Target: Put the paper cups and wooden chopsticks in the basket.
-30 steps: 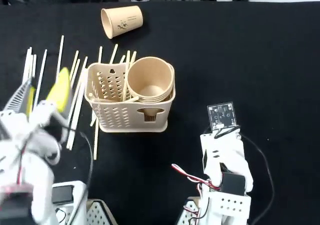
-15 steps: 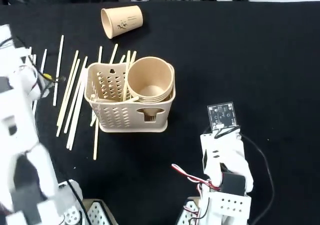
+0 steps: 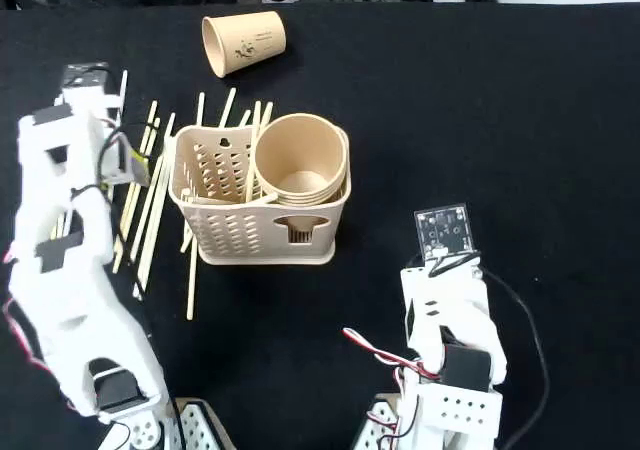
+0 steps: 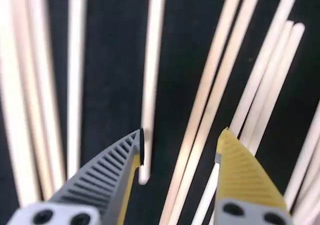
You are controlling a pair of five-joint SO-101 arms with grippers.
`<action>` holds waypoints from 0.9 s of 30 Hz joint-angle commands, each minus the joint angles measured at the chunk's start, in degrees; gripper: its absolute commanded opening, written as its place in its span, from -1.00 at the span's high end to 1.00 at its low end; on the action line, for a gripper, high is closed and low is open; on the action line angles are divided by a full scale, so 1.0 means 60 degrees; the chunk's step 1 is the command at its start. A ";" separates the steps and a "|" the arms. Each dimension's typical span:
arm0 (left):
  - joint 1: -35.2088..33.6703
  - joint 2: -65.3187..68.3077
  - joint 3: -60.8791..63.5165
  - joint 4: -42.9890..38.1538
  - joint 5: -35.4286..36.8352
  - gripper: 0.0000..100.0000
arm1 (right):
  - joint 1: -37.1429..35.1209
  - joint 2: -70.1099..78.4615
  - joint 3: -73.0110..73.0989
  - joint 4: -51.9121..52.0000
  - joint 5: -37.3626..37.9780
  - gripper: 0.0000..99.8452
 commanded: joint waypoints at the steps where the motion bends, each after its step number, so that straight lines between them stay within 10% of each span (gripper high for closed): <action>1: 0.0330 0.1084 -0.1443 0.0103 -0.0059 0.52 | -0.0147 -0.0491 -0.0037 0.0015 0.0000 0.98; 8: 0.0271 0.2374 -0.2615 0.0103 -0.0088 0.97 | -0.0147 -0.0491 -0.0037 0.0015 0.0000 0.98; 27: 0.0388 -0.0952 -0.2733 0.3194 -0.0088 0.94 | -0.0147 -0.0491 -0.0037 0.0015 0.0000 0.98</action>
